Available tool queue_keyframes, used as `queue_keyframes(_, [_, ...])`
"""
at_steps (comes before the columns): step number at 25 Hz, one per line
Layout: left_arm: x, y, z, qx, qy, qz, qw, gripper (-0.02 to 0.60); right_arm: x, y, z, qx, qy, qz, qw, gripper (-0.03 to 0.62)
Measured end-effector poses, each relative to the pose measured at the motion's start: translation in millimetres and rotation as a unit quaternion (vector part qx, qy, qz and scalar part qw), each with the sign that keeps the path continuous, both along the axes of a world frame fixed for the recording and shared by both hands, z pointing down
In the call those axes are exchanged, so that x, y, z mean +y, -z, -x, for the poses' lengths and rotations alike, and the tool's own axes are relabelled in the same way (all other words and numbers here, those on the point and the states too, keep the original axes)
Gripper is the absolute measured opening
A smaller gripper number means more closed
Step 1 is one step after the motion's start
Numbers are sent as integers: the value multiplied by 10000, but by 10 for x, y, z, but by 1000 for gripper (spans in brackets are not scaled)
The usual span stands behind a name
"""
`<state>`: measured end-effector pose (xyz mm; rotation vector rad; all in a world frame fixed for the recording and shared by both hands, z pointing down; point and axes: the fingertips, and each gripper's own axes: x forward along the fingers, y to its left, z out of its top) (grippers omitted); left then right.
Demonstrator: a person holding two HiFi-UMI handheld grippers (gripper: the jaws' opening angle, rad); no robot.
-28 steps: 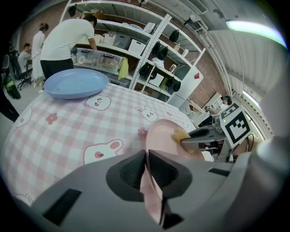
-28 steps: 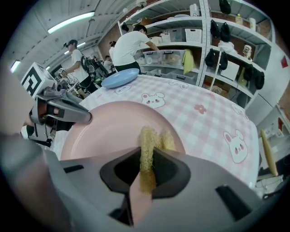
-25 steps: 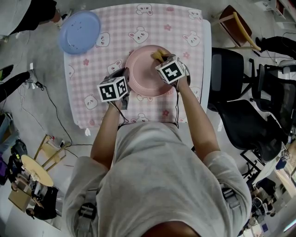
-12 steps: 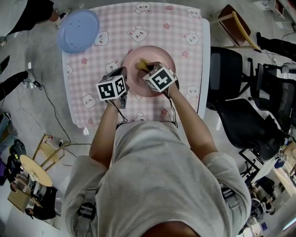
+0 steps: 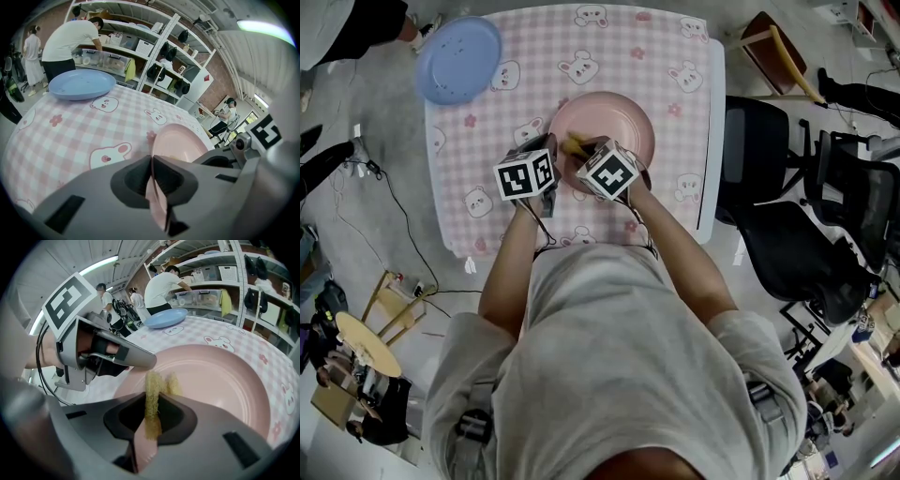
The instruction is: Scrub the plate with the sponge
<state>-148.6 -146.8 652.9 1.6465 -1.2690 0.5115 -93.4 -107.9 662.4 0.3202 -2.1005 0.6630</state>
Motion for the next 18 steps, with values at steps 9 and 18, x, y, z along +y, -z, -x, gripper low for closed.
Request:
queue_keyframes(9, [-21, -4, 48, -23, -55, -58, 10000, 26, 318, 20, 168, -56, 326, 116, 9994, 66])
queue_keyframes(18, [14, -90, 63, 42, 18, 124, 9999, 27, 615, -1, 32, -122, 615, 796, 9948, 66])
